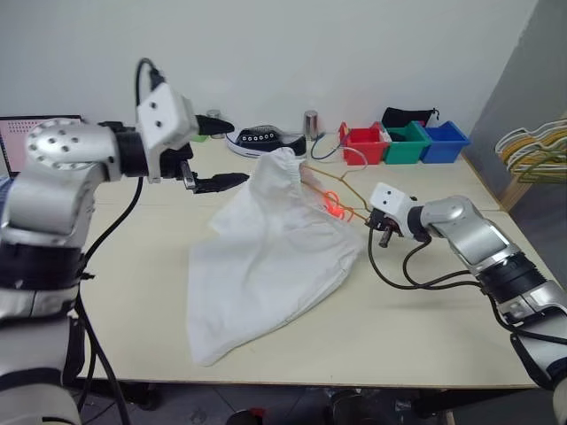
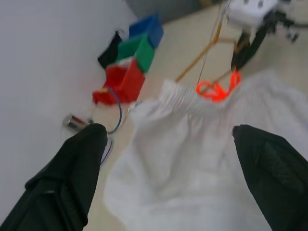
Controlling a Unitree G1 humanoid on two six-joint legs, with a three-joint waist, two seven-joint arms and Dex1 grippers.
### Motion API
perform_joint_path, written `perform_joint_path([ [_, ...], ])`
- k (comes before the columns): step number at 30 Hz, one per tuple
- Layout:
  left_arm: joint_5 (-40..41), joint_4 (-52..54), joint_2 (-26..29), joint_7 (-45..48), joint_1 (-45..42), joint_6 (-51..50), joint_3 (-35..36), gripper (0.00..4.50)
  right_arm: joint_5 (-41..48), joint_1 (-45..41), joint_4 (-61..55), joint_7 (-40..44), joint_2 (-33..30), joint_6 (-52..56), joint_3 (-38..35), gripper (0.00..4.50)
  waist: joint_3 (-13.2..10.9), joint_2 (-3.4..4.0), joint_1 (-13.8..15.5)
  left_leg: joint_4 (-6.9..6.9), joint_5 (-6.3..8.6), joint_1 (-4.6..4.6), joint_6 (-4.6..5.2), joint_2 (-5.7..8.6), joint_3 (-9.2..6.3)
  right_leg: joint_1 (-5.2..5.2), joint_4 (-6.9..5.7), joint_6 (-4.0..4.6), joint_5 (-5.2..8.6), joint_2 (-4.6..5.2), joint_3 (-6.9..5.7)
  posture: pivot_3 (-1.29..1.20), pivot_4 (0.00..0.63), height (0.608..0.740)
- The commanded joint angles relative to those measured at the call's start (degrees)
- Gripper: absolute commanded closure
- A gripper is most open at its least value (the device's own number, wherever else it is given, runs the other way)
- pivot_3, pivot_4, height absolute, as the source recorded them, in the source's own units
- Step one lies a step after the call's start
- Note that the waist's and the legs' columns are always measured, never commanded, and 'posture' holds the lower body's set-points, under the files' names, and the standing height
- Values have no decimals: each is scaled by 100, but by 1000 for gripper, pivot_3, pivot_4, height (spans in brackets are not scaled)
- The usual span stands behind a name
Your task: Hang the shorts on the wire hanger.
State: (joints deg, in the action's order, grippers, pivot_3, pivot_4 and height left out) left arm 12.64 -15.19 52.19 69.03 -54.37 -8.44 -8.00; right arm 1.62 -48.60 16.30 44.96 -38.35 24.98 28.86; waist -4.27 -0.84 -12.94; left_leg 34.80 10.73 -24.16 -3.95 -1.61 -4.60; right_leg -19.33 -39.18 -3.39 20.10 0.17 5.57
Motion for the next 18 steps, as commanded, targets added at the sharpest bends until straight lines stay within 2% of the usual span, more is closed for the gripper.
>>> perform_joint_path([
  [1,-637,-1077,-189,405,-580,1171,-314,51,-346,-250,-287,6,137,-163,-173,4500,0,0,-13,1,0,0,0,0,0,1,0,0,0,0,1,-195,0,740],
  [6,-1331,-2504,-770,180,-1224,2446,-570,51,-817,-273,-701,-59,320,-67,-173,4500,0,-1,-60,8,0,-4,1,2,-4,1,-5,0,0,2,-1,-224,0,740],
  [9,-1516,-2752,-826,488,-1300,2781,-687,51,-1086,-260,-958,-111,359,48,-191,4500,0,-1,-137,15,0,-9,1,4,-5,-5,-24,-1,0,4,2,-236,0,740],
  [15,-1979,-3125,-825,491,-1303,3340,-843,51,-1590,-194,-1494,-88,362,180,-180,4500,1,-2,-313,17,-1,-8,2,4,-6,-29,-74,0,1,3,2,-249,0,740],
  [18,-2109,-3230,-907,258,-1320,3449,-799,542,-1814,-126,-1731,-98,368,207,-117,4500,1,-2,-402,17,-3,-7,5,3,-8,-33,-82,0,1,2,1,-244,0,740],
])
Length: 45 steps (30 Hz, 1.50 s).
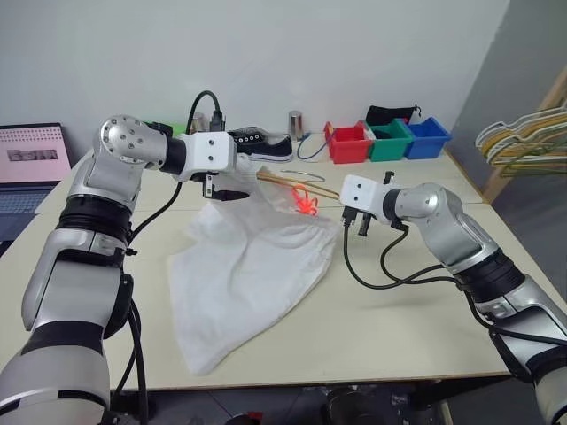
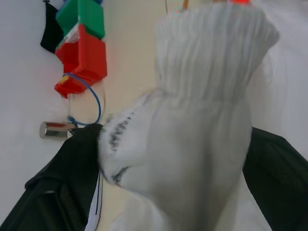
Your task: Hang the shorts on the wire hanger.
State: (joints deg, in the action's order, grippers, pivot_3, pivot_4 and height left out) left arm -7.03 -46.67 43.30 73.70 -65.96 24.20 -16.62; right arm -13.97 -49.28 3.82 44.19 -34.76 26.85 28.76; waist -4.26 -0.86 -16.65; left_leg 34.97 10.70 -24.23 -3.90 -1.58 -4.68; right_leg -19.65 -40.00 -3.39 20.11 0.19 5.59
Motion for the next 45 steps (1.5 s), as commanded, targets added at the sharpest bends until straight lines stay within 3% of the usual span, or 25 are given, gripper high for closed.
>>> perform_joint_path([
  [1,-161,-91,-29,-215,-156,203,69,746,-311,-31,-567,-4,27,61,-92,4500,0,-1,-59,0,-1,0,1,1,-2,0,-2,0,0,0,0,-244,0,740],
  [17,-510,-42,63,-580,12,377,118,4112,-532,-23,-1003,-67,957,1342,-180,4500,1,-2,-95,13,-15,18,10,4,-9,2,-54,-1,0,0,-2,-221,0,740],
  [21,-568,-54,88,-612,57,434,126,4483,-541,-36,-1004,-162,1040,1424,-235,4500,1,-2,-103,14,-20,26,7,4,-9,0,-74,-1,1,0,-1,-226,0,740],
  [25,-642,-85,67,-667,39,452,118,4493,-505,-40,-1049,-111,1007,1426,-281,4500,1,-2,-103,14,-32,28,0,5,-10,-3,-86,-20,12,-1,-2,-234,0,740],
  [26,-660,-92,54,-698,33,445,112,4500,-482,-32,-1079,-60,979,1427,-281,4010,1,-2,-104,14,-33,28,1,5,-10,-3,-87,-20,12,-1,-2,-234,0,740],
  [34,-681,-9,34,-832,159,445,130,4500,-216,91,-1402,365,603,1576,-529,2462,2,-3,-110,15,-38,30,3,6,-11,-2,-92,-21,12,-1,-2,-245,0,740],
  [38,-566,266,156,-784,446,432,203,4500,457,187,-1839,991,200,2033,-1057,1616,2,-4,-108,14,-38,29,3,5,-13,-2,-91,-20,12,0,-2,-245,0,740],
  [42,-396,684,299,-698,828,294,303,4500,786,78,-1420,878,-10,2180,-1679,749,2,-4,-129,14,-38,31,3,3,-12,-1,-91,-20,11,0,-2,-244,0,740],
  [45,-219,1004,398,-646,1097,17,429,4500,1326,247,-919,812,277,2643,-2181,122,4,-7,-146,14,-40,37,4,3,-11,2,-94,-19,11,0,-1,-244,0,740],
])
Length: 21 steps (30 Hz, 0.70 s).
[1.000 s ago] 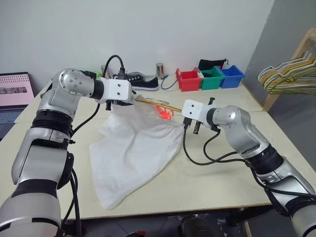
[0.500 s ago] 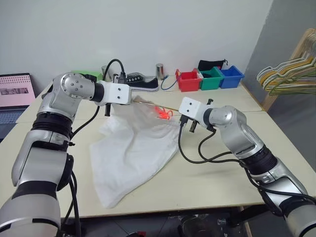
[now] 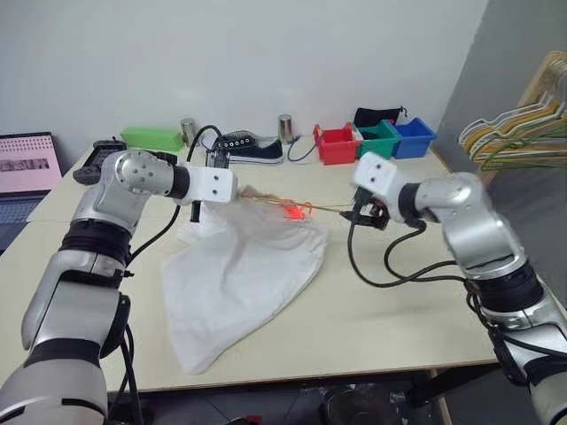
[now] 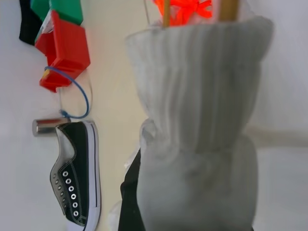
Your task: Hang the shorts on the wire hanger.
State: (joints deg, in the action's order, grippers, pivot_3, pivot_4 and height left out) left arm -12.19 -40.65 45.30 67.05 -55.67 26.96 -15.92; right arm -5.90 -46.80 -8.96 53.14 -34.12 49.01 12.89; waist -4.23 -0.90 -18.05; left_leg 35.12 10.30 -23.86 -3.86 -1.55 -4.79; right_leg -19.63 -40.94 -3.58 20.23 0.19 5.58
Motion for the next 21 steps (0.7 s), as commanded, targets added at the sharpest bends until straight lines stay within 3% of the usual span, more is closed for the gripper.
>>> perform_joint_path([
  [1,362,504,227,35,138,-367,405,4500,728,109,499,-52,329,607,-730,48,3,-5,-17,0,-2,2,2,0,-1,3,-3,0,0,0,-2,-240,0,740],
  [12,770,1342,447,19,718,-1077,796,4500,2208,354,2083,-841,2307,1856,-1865,48,8,-11,-106,0,-12,7,12,2,-9,7,-16,21,-13,-3,-5,-194,0,740],
  [16,821,1556,512,45,826,-1228,832,4500,2429,187,2615,-1279,2750,1639,-2201,48,8,-11,-63,0,-12,6,12,4,-13,7,-17,21,-13,-4,-7,-180,0,740],
  [21,943,1881,461,72,916,-1473,862,4500,2531,214,3049,-1531,2848,1248,-2327,48,8,-12,40,0,-12,6,12,5,-10,7,-16,21,-13,-4,-6,-172,0,740],
])
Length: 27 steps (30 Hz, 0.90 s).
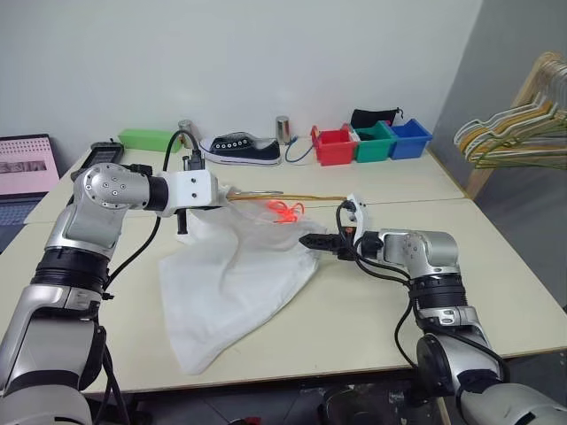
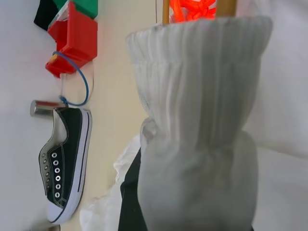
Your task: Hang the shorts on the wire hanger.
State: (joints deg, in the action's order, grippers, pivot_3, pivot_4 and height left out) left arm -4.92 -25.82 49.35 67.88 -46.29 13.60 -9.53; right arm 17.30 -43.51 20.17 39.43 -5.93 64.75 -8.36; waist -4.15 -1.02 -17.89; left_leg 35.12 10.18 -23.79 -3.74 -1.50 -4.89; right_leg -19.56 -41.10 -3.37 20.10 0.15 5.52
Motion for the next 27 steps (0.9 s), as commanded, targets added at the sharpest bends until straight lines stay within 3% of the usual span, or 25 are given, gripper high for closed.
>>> perform_joint_path([
  [1,213,437,58,-10,-3,-154,220,4500,237,-121,187,-212,29,-423,-263,220,0,0,45,0,0,0,0,0,1,0,0,0,0,0,0,-173,0,740],
  [7,180,471,63,-51,38,-164,215,4500,417,-53,172,-189,-55,-621,-197,1391,0,0,64,0,0,-1,0,0,2,-1,0,0,0,0,1,-176,0,740],
  [20,12,239,68,-204,-118,12,148,4500,875,153,-464,42,-273,-594,-12,4475,0,0,59,-1,0,-2,0,-1,3,-2,1,-1,0,-1,2,-185,0,740],
  [27,378,373,174,144,-6,-634,305,4500,555,568,-1239,232,-810,-1117,750,4491,-1,1,59,-1,0,-2,0,-2,3,-3,2,-20,12,-3,2,-196,0,740],
])
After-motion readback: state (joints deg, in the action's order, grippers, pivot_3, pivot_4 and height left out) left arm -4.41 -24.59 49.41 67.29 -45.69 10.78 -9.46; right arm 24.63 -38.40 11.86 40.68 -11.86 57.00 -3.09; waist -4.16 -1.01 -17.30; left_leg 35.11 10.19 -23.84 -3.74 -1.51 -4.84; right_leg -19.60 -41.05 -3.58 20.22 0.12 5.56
